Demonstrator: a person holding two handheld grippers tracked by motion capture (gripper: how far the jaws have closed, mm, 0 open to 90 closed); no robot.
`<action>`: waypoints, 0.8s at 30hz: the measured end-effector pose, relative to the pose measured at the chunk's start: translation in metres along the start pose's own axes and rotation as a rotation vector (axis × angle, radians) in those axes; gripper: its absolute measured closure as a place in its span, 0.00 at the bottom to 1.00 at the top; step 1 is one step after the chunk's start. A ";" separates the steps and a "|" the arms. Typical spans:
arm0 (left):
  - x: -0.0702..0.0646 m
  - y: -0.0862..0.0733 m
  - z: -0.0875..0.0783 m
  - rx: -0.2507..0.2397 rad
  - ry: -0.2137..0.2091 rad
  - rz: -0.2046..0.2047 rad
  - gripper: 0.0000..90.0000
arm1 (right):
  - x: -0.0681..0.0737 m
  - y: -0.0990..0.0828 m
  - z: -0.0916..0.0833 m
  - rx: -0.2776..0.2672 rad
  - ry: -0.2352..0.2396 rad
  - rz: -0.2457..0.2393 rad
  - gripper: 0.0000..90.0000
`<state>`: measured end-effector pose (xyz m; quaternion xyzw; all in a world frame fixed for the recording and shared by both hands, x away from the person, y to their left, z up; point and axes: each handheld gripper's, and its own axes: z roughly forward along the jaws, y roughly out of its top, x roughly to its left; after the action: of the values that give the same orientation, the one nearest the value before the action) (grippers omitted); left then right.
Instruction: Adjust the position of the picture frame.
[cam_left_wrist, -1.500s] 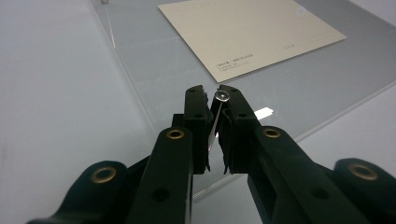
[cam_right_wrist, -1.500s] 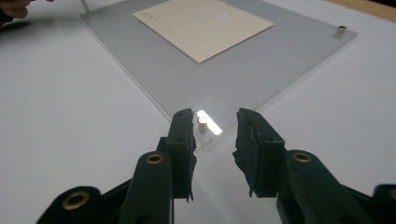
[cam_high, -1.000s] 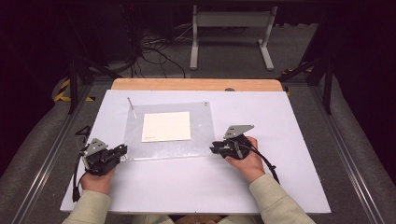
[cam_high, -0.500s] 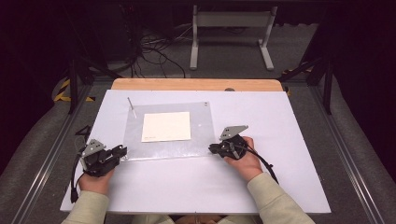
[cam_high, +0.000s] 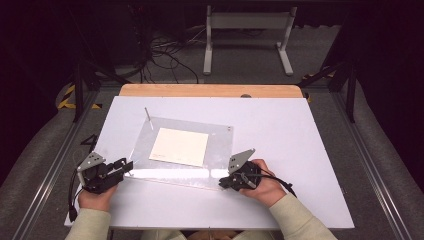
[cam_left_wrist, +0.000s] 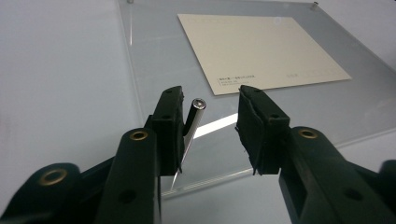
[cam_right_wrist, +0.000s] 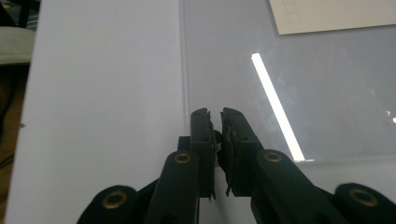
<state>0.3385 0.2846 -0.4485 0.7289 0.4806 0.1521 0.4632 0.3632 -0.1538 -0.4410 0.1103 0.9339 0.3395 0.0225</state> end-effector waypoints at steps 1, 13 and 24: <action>0.000 0.000 0.000 0.006 -0.002 -0.002 0.65 | 0.003 0.000 0.000 0.002 0.006 -0.008 0.92; 0.006 -0.003 0.001 0.085 0.029 -0.044 0.61 | 0.047 -0.002 0.010 0.034 0.195 -0.073 0.96; 0.000 0.002 0.002 0.085 0.119 0.034 0.91 | 0.040 -0.001 -0.004 -0.077 0.100 -0.053 0.88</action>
<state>0.3409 0.2831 -0.4476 0.7455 0.5010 0.1826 0.3998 0.3236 -0.1477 -0.4370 0.0673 0.9227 0.3794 -0.0109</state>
